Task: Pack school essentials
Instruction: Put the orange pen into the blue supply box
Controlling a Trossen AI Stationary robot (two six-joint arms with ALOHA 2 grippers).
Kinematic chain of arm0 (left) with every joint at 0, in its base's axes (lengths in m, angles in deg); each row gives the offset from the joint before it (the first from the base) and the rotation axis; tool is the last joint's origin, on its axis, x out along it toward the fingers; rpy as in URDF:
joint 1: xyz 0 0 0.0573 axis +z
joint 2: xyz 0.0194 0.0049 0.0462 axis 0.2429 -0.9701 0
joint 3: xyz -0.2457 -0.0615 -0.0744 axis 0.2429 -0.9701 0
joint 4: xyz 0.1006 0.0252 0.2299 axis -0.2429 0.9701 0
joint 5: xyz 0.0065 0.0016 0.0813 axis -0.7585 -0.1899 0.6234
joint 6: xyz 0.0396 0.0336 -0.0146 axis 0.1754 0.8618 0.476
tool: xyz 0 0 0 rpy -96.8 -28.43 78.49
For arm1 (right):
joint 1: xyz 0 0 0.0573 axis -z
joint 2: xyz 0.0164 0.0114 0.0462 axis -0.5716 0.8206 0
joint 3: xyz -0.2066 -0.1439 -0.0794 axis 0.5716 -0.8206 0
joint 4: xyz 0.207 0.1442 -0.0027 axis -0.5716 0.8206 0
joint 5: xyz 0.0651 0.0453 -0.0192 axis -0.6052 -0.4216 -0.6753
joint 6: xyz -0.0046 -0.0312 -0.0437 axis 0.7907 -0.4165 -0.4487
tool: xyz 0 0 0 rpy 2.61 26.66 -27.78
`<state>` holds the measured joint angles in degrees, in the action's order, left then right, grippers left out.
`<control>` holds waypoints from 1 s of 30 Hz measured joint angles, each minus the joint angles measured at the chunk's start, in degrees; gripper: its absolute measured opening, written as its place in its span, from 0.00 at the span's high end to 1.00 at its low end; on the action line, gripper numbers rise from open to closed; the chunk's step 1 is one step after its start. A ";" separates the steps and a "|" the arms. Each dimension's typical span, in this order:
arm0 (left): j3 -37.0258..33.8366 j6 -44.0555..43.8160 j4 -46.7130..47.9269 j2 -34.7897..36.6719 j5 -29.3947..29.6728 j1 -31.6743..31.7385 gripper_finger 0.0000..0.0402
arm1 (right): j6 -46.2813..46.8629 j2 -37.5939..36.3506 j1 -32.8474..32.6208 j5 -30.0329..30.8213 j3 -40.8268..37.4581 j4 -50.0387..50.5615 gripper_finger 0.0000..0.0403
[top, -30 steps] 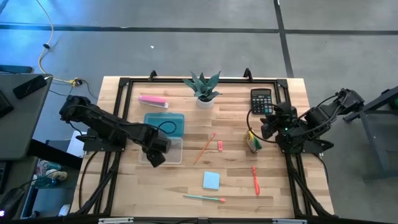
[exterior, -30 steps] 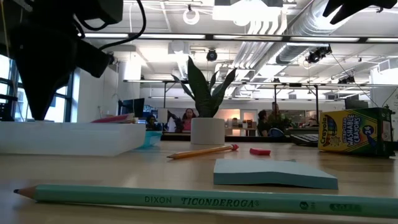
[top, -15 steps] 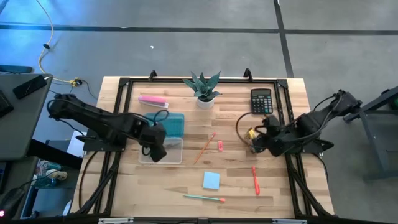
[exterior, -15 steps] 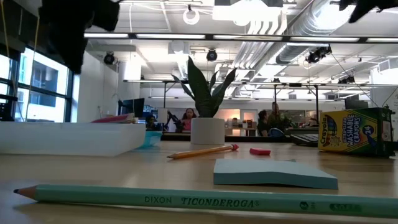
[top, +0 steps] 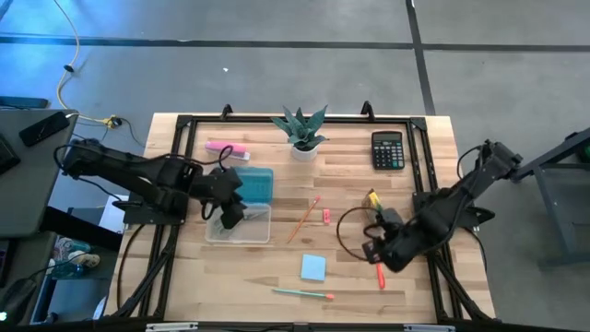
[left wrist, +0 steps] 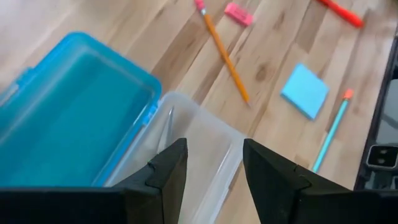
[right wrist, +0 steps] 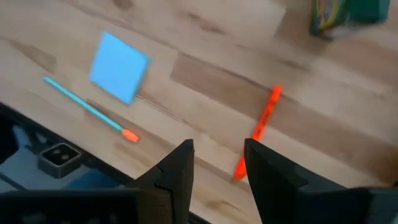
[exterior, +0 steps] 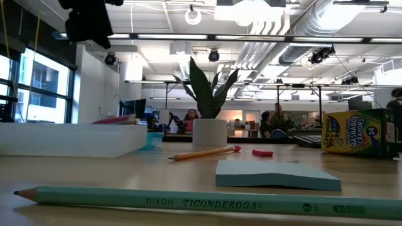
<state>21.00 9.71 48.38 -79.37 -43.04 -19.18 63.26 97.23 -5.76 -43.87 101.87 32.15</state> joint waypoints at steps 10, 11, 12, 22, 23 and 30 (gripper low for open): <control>0.00 5.33 -3.46 0.36 -3.99 3.50 0.64 | 13.22 8.37 -5.73 -3.39 0.00 -1.92 0.67; 0.00 5.74 -3.82 0.36 -4.11 3.76 0.64 | 14.15 9.31 -6.44 -3.39 0.00 -2.59 0.67; 0.00 6.03 -4.20 0.36 -4.14 3.98 0.64 | 14.93 10.21 -6.99 -3.45 0.00 -3.35 0.67; 0.00 8.20 -5.88 0.36 -6.26 5.98 0.64 | 21.89 17.83 -10.94 -3.65 0.00 -6.94 0.67; -0.02 8.21 -5.90 0.36 -6.26 5.98 0.64 | 21.88 18.53 -11.10 -3.65 0.00 -6.96 0.67; -0.02 8.13 -5.92 0.36 -6.28 5.98 0.64 | 21.89 23.06 -11.30 -4.20 0.00 -7.31 0.67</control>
<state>20.98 17.83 42.46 -79.01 -49.32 -13.19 85.15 120.29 -17.06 -48.06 101.87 24.84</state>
